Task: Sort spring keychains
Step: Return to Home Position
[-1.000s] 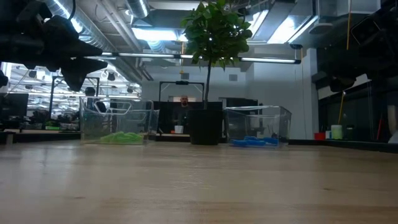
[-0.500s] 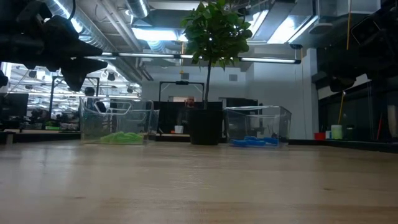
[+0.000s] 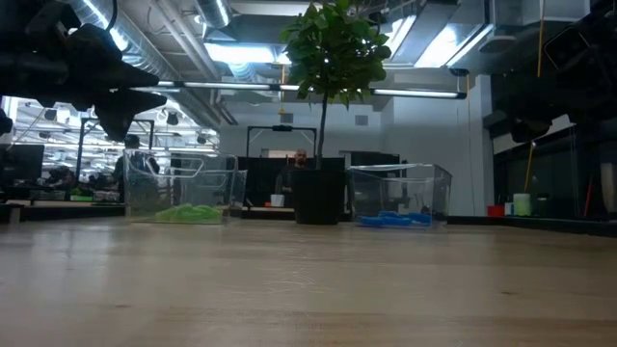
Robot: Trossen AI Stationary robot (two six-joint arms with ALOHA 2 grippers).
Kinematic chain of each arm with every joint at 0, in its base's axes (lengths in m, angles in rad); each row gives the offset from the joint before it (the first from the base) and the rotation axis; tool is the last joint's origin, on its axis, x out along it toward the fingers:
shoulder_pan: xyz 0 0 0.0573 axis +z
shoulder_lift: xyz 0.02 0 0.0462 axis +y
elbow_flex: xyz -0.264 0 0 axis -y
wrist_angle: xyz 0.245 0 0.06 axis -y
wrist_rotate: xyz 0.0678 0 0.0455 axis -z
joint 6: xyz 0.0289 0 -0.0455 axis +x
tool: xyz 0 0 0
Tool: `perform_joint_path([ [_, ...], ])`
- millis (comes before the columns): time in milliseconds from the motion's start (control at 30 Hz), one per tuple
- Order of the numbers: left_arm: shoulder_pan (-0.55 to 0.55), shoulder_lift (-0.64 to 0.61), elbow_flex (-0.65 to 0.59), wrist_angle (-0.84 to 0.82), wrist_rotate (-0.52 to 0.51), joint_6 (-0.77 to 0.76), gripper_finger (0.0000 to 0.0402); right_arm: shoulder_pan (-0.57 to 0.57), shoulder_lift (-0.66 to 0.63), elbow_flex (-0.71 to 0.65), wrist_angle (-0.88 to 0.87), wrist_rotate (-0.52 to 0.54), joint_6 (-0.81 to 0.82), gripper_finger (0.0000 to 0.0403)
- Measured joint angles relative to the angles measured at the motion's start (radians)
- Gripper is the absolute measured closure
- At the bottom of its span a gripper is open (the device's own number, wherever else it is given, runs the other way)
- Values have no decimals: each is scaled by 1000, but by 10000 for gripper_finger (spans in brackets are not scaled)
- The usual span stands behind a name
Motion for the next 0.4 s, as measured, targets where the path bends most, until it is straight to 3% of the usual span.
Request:
perform_joint_path([
  [400,0,0,0,0,0,0,251,0,0,0,0,0,0,249],
])
